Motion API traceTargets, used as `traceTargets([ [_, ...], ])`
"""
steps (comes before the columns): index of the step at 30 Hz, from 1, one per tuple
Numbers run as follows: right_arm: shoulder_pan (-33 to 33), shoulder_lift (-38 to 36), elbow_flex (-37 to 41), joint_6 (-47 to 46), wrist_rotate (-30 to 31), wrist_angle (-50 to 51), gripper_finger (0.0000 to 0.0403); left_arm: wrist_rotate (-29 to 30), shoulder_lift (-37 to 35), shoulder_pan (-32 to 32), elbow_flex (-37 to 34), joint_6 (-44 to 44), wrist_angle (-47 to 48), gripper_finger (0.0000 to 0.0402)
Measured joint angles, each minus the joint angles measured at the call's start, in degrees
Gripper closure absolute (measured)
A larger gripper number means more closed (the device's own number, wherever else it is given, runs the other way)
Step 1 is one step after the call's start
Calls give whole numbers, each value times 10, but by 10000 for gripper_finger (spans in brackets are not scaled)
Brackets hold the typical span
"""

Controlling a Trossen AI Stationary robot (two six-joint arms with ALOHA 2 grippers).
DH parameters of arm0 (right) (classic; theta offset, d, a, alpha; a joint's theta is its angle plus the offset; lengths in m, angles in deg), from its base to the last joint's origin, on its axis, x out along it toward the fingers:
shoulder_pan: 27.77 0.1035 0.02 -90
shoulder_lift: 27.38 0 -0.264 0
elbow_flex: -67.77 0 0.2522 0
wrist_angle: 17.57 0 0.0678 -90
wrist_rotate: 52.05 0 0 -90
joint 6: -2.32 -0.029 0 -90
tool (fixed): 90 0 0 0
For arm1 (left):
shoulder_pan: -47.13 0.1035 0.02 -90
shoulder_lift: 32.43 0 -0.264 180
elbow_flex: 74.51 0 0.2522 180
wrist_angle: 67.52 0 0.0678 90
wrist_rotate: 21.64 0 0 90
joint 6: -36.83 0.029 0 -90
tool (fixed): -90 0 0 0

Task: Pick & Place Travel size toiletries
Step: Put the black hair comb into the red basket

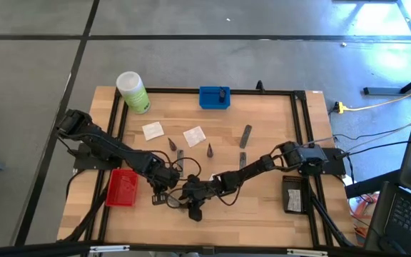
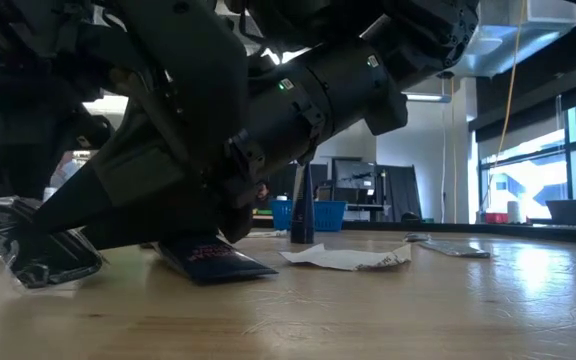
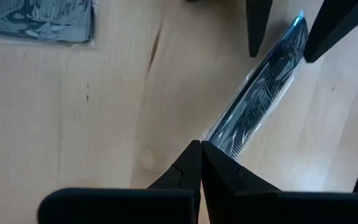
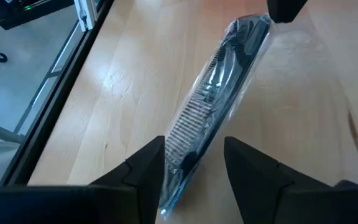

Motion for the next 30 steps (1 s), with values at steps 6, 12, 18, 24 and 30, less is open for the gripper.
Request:
traceTargets([
  [6,2,0,0,-4,-15,4,234,-3,8,6,0,4,-6,400],
  [12,5,0,0,-6,-45,4,261,-2,8,17,0,13,-5,400],
  [18,5,0,0,-6,-46,8,298,-4,8,30,0,23,-30,400],
  [24,0,0,0,-33,-27,21,326,-5,8,29,0,25,-30,400],
  [30,-2,-1,0,-39,-50,19,329,-5,8,27,0,25,-31,400],
])
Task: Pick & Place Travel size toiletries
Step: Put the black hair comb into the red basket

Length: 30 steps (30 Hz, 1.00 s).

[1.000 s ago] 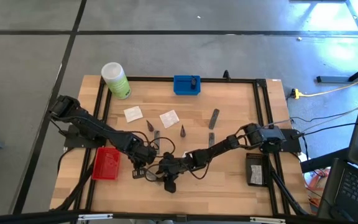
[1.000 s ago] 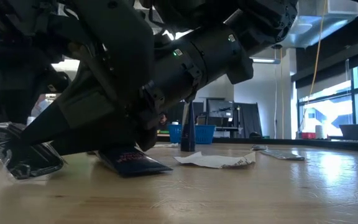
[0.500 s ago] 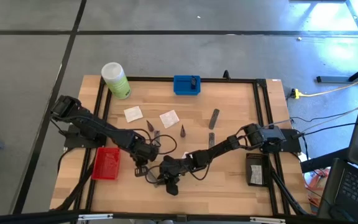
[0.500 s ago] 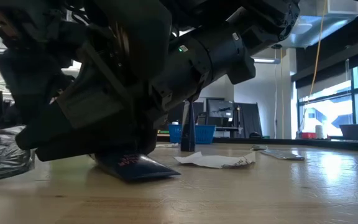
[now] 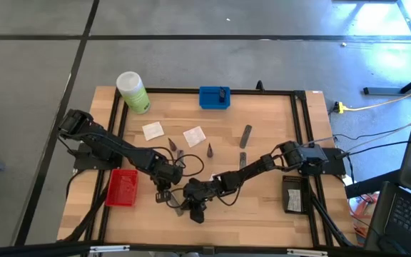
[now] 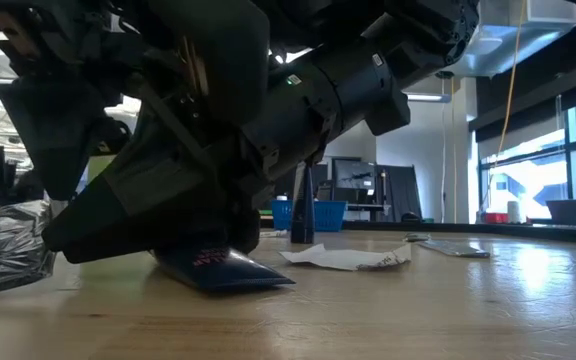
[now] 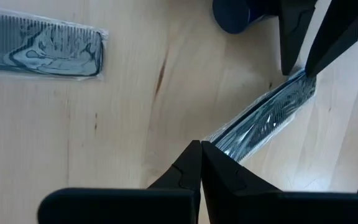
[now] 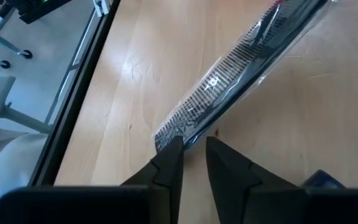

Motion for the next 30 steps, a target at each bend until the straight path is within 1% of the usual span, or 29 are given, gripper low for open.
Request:
traceTargets([
  [4,0,0,0,-6,-1,-1,317,0,0,0,0,8,-20,400],
  [13,0,0,0,-10,-5,-6,271,1,0,4,0,25,-60,400],
  [19,0,0,1,-10,-6,-23,263,4,0,15,0,35,-65,400],
  [22,0,1,1,-10,-1,-23,275,4,0,16,0,35,-65,400],
  [24,-1,1,1,-9,3,-23,293,4,0,16,0,35,-65,400],
  [26,-2,1,1,-6,5,-23,318,4,0,16,0,35,-65,400],
  [30,-5,1,1,-2,-4,-24,385,4,-1,15,0,36,-65,400],
])
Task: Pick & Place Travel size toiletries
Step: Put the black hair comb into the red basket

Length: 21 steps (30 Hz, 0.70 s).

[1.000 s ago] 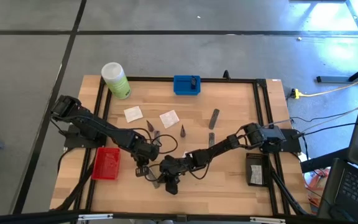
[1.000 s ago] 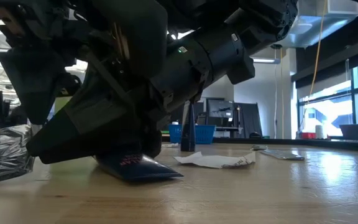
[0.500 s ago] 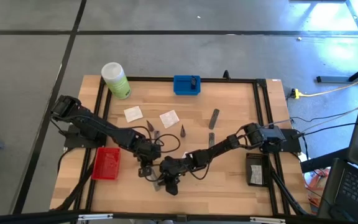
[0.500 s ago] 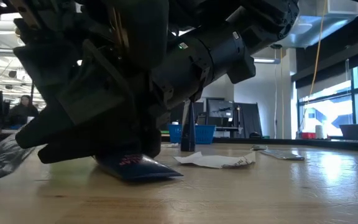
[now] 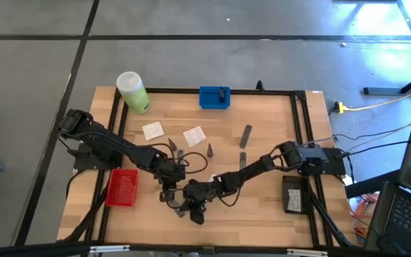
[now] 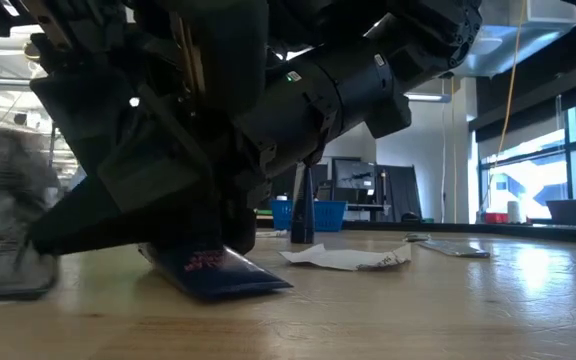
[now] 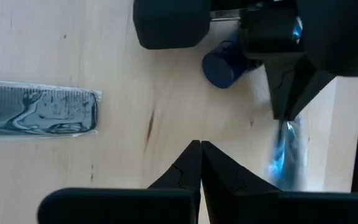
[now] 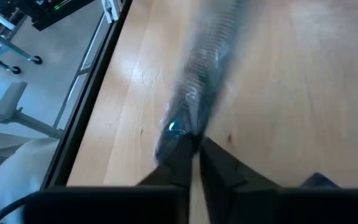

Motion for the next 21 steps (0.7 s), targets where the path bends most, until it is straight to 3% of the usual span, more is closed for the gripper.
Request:
traceTargets([
  [13,-1,-1,1,29,-13,7,401,-2,0,0,0,19,-2,400],
  [21,-5,-41,5,124,-52,75,383,-24,0,-2,0,16,2,400],
])
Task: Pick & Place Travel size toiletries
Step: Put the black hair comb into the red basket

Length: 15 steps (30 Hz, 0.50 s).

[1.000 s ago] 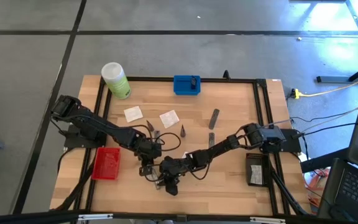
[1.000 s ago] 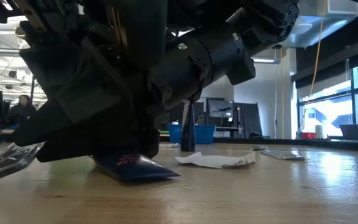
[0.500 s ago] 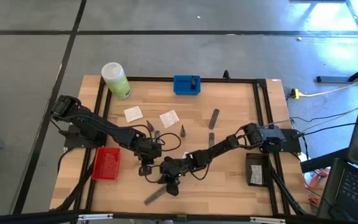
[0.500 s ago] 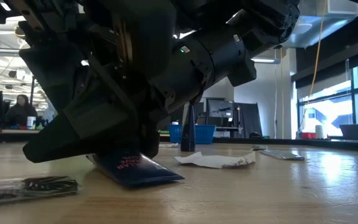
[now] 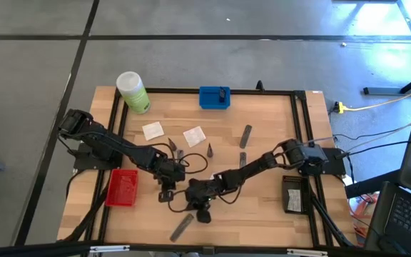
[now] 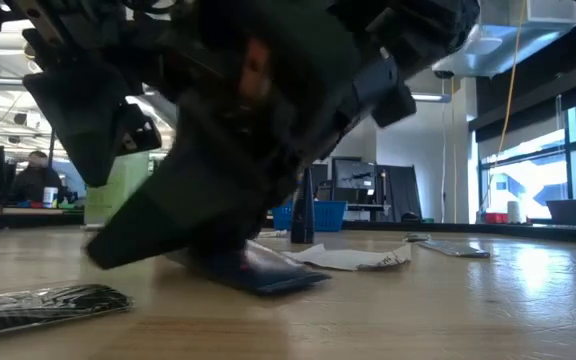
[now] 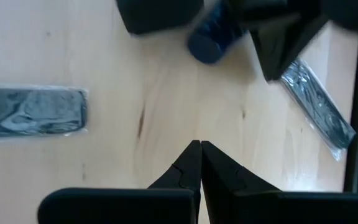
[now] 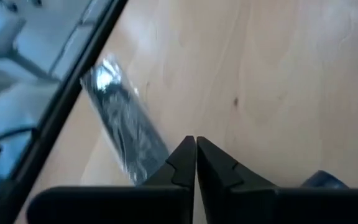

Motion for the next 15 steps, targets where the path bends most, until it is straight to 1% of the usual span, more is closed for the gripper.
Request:
traceTargets([
  [3,3,-25,0,33,8,35,382,-7,0,-10,0,-12,0,400],
  [5,4,-40,0,58,19,61,389,-8,0,-21,0,-23,0,400],
  [7,6,-53,0,78,40,95,397,-1,0,-35,0,-41,0,400],
  [10,5,-69,-1,83,70,133,397,16,0,-63,0,-73,-6,400],
  [12,6,-75,-2,83,70,146,397,25,0,-87,0,-100,-21,400],
  [15,17,-75,-2,83,58,151,400,31,0,-126,0,-136,-74,400],
])
